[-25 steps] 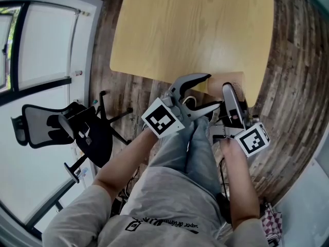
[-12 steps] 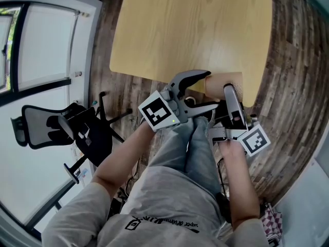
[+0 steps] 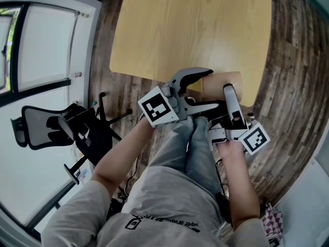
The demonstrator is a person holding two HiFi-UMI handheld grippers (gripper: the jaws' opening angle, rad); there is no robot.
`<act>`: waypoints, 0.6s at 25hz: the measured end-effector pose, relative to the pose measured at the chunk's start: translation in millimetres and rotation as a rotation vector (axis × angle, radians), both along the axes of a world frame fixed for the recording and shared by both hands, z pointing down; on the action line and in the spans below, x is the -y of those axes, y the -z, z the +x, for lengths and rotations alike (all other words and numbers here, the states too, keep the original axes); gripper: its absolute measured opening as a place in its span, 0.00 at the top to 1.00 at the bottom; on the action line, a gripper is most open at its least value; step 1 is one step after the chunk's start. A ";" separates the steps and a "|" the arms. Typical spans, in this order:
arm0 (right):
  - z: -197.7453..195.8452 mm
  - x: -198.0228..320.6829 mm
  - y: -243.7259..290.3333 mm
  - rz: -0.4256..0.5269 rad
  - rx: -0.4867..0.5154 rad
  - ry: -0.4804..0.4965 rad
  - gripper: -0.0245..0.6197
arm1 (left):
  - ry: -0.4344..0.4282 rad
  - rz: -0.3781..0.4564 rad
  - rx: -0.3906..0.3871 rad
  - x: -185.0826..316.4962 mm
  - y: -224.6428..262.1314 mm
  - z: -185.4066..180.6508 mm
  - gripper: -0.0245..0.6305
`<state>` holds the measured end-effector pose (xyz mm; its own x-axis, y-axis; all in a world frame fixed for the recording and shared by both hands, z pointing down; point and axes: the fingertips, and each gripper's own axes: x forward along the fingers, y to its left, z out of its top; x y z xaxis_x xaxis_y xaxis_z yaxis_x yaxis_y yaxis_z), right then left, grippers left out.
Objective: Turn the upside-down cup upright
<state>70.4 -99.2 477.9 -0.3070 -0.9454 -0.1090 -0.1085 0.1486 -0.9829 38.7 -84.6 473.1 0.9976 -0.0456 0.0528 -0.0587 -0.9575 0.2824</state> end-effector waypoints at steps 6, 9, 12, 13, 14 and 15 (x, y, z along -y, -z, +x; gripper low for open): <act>-0.1 -0.7 -1.5 0.001 0.049 -0.001 0.40 | -0.004 0.004 -0.009 -0.4 2.7 0.7 0.46; 2.5 -2.6 -2.2 0.003 0.073 -0.002 0.40 | -0.007 0.001 -0.008 -0.9 3.6 2.3 0.47; 3.0 -3.7 -1.0 0.011 0.080 0.000 0.40 | -0.012 0.003 -0.010 -1.1 5.2 2.5 0.49; 3.2 -4.1 -0.6 0.015 0.081 0.000 0.40 | -0.014 0.004 -0.009 -1.4 5.3 2.6 0.49; 3.5 -4.6 -0.3 0.019 0.081 0.000 0.40 | -0.016 0.005 -0.006 -2.0 5.3 2.9 0.49; 3.6 -5.3 0.1 0.022 0.081 -0.001 0.40 | -0.019 0.005 -0.003 -2.7 5.2 3.0 0.49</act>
<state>74.1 -93.9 477.8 -0.2953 -0.9429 -0.1544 -0.0287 0.1703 -0.9850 41.6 -81.9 468.0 0.9984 -0.0269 0.0495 -0.0397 -0.9598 0.2780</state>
